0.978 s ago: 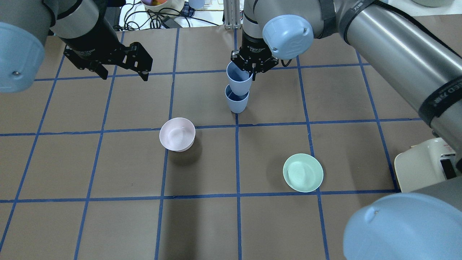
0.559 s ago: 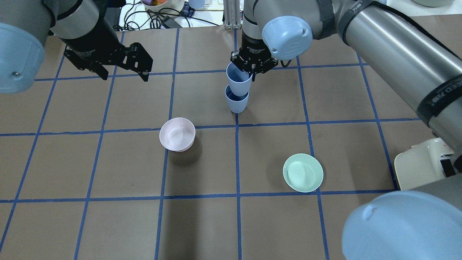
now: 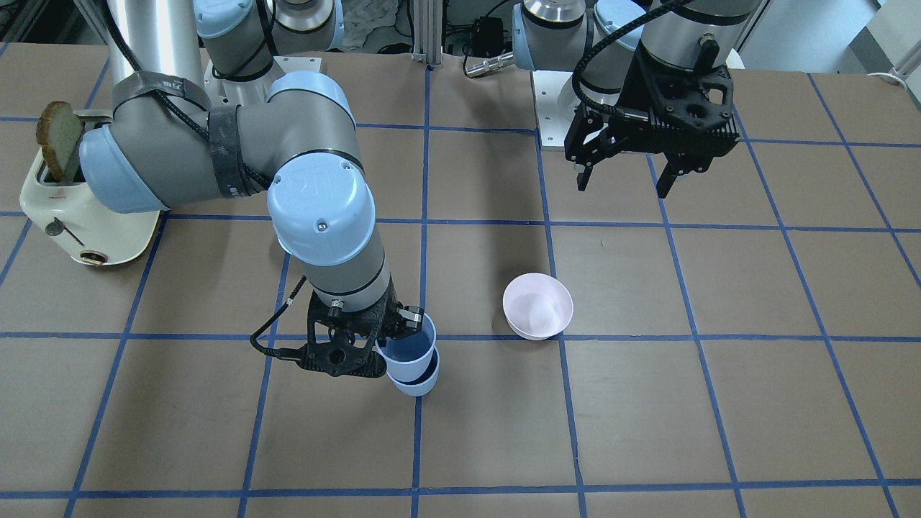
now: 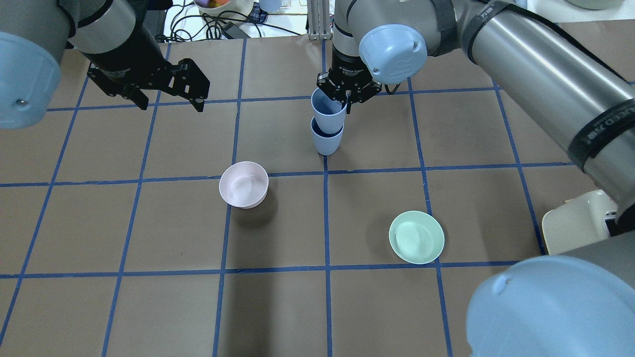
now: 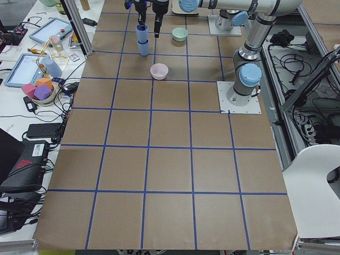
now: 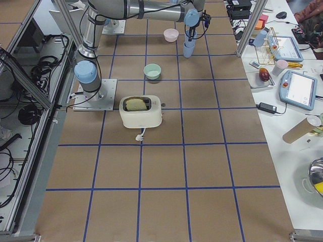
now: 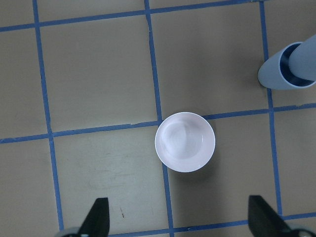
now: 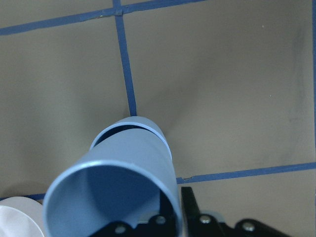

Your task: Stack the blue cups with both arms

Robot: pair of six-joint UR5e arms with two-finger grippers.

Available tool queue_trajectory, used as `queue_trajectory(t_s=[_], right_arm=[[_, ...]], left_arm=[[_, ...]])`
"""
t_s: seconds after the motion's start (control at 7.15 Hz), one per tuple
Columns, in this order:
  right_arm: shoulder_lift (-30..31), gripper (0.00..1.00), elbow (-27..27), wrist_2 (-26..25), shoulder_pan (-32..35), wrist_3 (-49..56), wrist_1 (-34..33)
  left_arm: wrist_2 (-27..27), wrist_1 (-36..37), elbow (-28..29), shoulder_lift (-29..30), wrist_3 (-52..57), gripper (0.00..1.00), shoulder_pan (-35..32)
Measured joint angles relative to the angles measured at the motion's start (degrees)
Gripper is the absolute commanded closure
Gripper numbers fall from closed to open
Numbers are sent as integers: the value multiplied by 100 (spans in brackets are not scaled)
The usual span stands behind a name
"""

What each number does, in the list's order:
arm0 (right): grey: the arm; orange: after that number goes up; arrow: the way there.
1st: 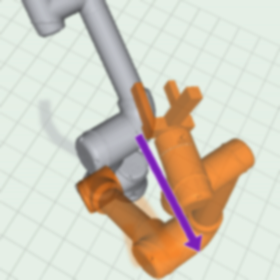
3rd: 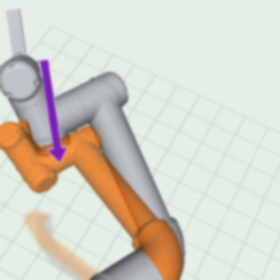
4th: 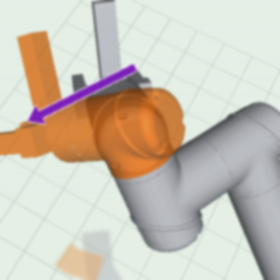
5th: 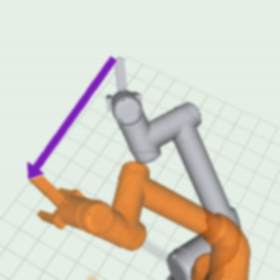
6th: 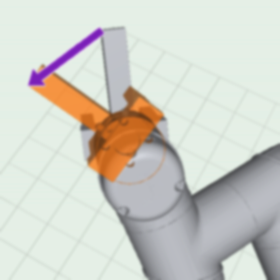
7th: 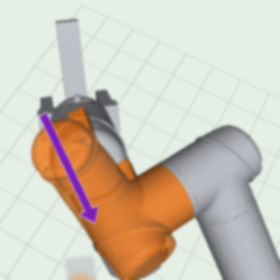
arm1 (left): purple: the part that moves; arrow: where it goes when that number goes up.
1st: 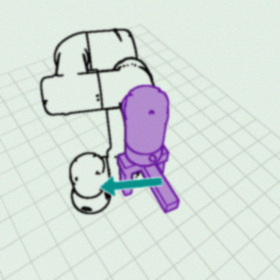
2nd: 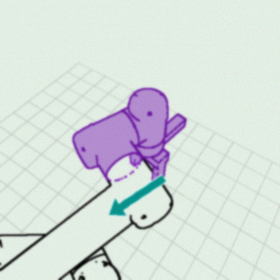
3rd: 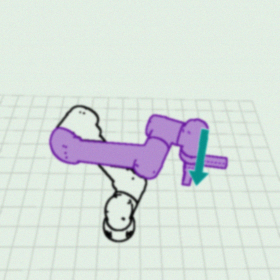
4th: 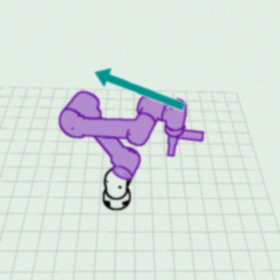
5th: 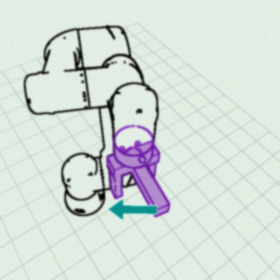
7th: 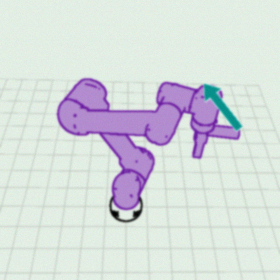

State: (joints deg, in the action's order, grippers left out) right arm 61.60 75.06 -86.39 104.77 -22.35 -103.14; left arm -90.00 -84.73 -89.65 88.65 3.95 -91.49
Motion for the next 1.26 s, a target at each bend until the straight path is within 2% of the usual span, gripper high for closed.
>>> queue_trajectory(t_s=[0.56, 0.98, 1.26], right_arm=[[105, 0, -41, -36, -75, 53, 54], [711, 0, -3, -57, -636, 206, 657], [1169, 0, 108, -81, -1047, 877, 992]], left_arm=[[-6, 0, -8, -12, 0, 0, 0], [-7, -6, -9, -21, 0, 0, 0], [-9, -8, -12, -29, 0, 0, -6]])
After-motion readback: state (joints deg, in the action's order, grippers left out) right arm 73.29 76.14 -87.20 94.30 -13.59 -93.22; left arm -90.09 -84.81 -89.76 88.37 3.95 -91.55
